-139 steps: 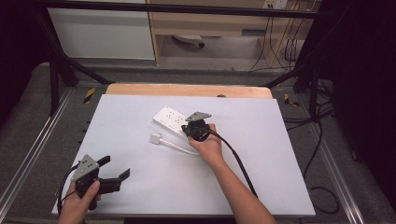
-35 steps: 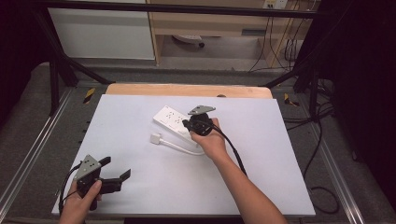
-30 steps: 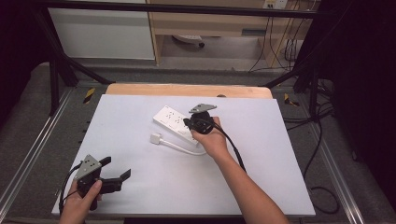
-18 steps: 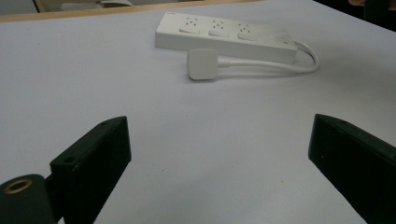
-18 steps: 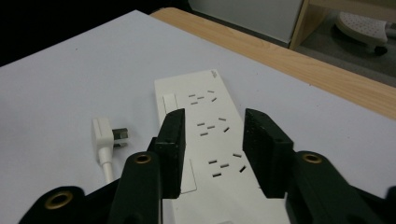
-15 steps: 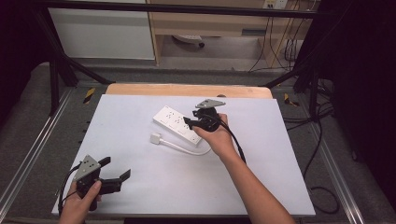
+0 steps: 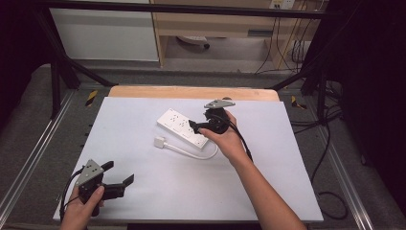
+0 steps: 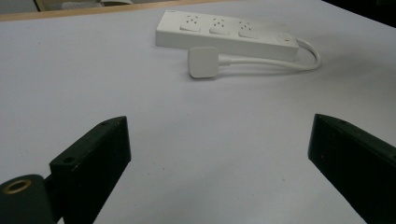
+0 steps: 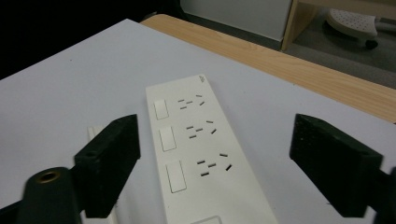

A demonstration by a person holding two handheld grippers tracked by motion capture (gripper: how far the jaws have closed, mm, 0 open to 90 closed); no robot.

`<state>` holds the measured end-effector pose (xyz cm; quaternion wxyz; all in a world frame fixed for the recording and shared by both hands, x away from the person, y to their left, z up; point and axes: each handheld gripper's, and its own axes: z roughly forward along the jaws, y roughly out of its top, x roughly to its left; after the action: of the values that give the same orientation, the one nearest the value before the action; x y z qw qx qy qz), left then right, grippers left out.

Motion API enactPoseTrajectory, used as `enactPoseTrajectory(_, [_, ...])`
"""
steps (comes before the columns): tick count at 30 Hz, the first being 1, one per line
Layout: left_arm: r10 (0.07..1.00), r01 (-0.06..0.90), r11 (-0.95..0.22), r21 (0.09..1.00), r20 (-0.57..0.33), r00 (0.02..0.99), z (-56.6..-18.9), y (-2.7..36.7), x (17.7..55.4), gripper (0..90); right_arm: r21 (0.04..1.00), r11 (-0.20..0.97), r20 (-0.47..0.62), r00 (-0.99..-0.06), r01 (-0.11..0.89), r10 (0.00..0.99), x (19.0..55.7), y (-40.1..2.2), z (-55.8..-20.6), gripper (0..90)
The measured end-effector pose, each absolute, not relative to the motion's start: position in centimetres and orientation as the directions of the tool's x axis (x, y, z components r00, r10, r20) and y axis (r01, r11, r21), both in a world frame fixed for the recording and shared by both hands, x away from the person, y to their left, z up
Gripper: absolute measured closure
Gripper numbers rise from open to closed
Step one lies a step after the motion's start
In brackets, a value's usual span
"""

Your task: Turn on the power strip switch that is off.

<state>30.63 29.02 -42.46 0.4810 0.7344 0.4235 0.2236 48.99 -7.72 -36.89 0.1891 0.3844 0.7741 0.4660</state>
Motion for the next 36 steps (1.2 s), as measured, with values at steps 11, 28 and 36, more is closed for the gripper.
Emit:
enactPoseTrajectory(11, [0.836,0.409,-0.183,0.894,-0.077,0.543,-42.5,29.0,30.6,5.9,0.876,0.245,0.07,-0.615,0.414,0.786,48.6,-9.3,-35.5,5.6])
enactPoseTrajectory(28, [0.835,0.405,-0.189,0.894,-0.071,0.545,-42.5,29.0,30.5,5.8,0.893,0.212,0.064,-0.58,0.396,0.812,47.7,-12.9,-33.6,4.1])
enactPoseTrajectory(36, [0.832,0.403,-0.195,0.894,-0.067,0.551,-42.5,28.9,30.5,5.7,0.907,0.194,0.06,-0.569,0.375,0.82,46.6,-15.3,-32.8,4.1])
